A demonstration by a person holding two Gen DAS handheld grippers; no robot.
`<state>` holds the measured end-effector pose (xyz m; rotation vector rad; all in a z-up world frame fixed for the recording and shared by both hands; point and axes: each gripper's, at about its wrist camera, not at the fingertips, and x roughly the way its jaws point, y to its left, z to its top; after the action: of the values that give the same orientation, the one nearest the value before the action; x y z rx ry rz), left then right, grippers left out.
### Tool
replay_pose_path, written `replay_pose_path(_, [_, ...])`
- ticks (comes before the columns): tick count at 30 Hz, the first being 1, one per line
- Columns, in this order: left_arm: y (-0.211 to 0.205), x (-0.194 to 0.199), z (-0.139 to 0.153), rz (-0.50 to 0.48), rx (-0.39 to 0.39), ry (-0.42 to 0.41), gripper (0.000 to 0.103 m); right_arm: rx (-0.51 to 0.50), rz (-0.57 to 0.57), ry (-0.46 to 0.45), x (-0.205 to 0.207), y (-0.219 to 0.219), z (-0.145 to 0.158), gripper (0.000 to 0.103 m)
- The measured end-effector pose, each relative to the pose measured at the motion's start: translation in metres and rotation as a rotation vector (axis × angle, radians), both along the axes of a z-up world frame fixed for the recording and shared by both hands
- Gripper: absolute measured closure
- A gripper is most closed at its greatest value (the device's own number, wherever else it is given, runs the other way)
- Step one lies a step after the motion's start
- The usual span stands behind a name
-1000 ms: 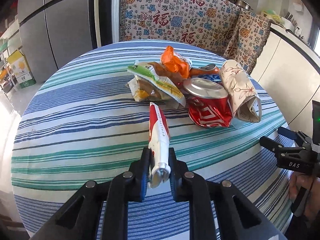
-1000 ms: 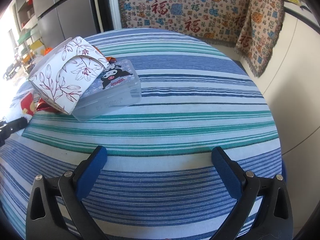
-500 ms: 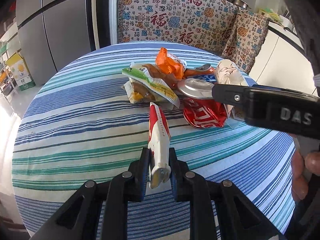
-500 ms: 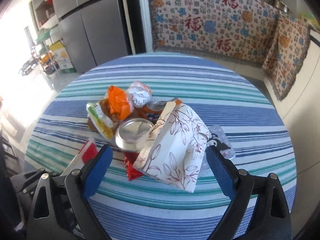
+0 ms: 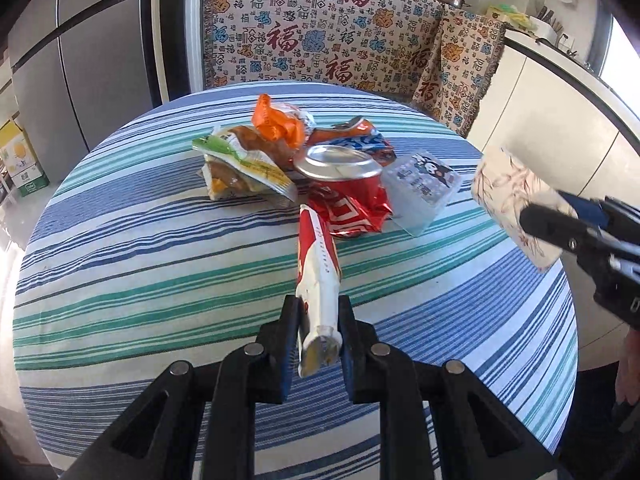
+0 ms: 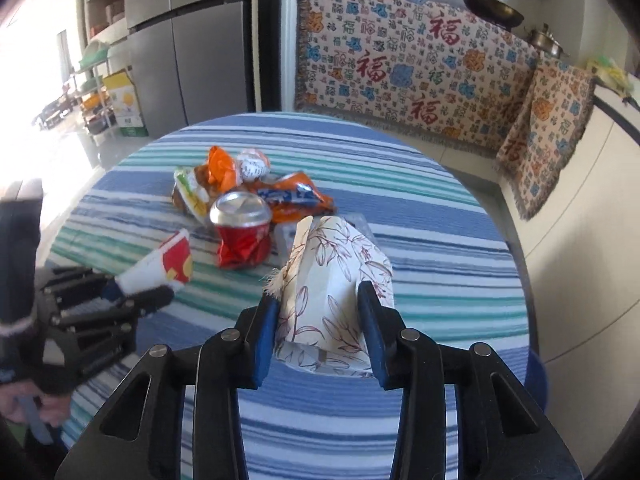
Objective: Collect trash
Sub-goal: 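Grasp the white-and-red paper wrapper with the left tool while the right tool grasps the floral paper bag, then carry both items over the blue wastebasket and open both tools to drop them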
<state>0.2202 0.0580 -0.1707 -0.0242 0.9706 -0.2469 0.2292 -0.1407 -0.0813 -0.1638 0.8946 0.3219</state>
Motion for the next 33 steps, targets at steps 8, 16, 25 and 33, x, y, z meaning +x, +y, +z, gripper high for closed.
replay_pose_path(8, [-0.018, -0.010, -0.012, -0.046, 0.031, -0.009, 0.057, 0.073, 0.005, 0.114, -0.029, -0.028, -0.047, 0.033])
replay_pose_path(16, [-0.015, -0.018, -0.002, -0.078, 0.016, -0.026, 0.046, 0.063, 0.011, 0.118, -0.034, -0.036, -0.026, 0.017])
replay_pose_path(25, [-0.012, -0.014, -0.012, -0.058, 0.034, 0.002, 0.046, -0.039, 0.011, 0.200, -0.013, -0.004, -0.048, 0.055])
replay_pose_path(33, [-0.010, -0.015, -0.004, -0.073, -0.004, -0.017, 0.088, 0.070, 0.002, 0.152, -0.027, -0.026, -0.022, 0.065])
